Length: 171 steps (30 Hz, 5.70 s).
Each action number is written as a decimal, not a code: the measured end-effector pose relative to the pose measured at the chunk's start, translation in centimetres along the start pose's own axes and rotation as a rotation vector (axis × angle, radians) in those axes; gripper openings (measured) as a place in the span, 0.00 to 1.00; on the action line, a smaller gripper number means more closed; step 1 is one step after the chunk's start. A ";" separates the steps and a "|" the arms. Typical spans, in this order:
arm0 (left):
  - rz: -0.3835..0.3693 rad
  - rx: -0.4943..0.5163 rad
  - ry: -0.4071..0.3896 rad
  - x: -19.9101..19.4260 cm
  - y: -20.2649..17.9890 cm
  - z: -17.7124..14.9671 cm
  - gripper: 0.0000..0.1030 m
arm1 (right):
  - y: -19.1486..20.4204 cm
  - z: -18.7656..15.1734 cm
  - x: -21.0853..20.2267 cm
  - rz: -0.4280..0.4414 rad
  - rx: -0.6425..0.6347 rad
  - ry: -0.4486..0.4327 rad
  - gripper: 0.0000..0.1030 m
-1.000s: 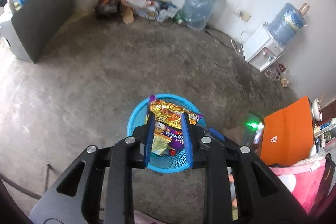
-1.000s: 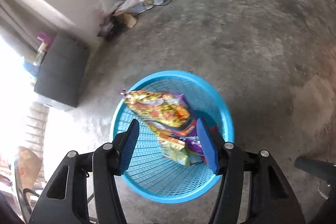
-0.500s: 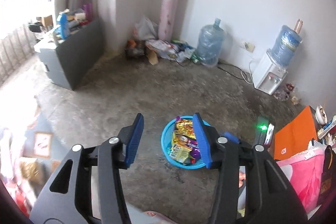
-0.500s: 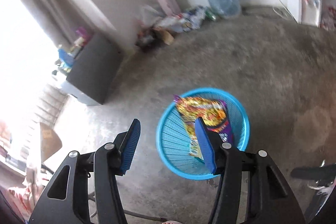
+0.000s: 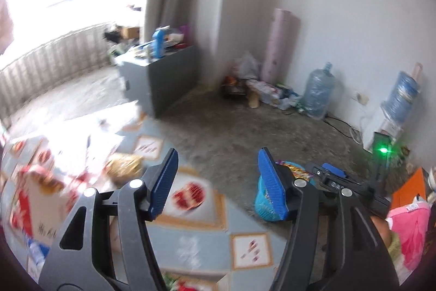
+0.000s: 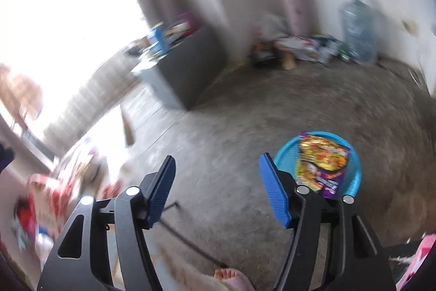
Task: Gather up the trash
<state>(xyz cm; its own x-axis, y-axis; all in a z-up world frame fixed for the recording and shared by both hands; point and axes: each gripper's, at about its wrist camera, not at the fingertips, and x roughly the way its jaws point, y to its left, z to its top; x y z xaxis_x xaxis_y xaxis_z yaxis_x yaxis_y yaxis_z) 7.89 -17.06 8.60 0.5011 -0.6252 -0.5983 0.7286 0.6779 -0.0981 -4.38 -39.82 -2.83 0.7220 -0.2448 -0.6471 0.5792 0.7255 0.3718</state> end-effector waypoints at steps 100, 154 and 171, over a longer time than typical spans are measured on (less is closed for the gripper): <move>-0.238 -0.525 0.192 -5.3 18.0 -19.7 0.41 | 24.6 -11.8 7.5 0.733 -0.287 0.816 0.41; -0.454 -0.183 0.399 2.4 6.6 -15.2 0.36 | 10.7 -8.7 1.7 0.494 -0.055 0.767 0.57; -0.189 -0.191 0.280 5.1 10.2 -10.0 0.32 | 12.8 -6.1 7.4 0.467 0.141 0.599 0.57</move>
<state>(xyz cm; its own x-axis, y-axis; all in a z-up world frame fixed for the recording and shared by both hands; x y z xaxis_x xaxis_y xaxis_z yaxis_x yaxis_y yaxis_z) 13.23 -9.50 -3.43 0.2003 -0.6338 -0.7471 0.6825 0.6374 -0.3577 6.04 -28.39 -6.91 0.5985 0.4859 -0.6370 0.3361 0.5695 0.7502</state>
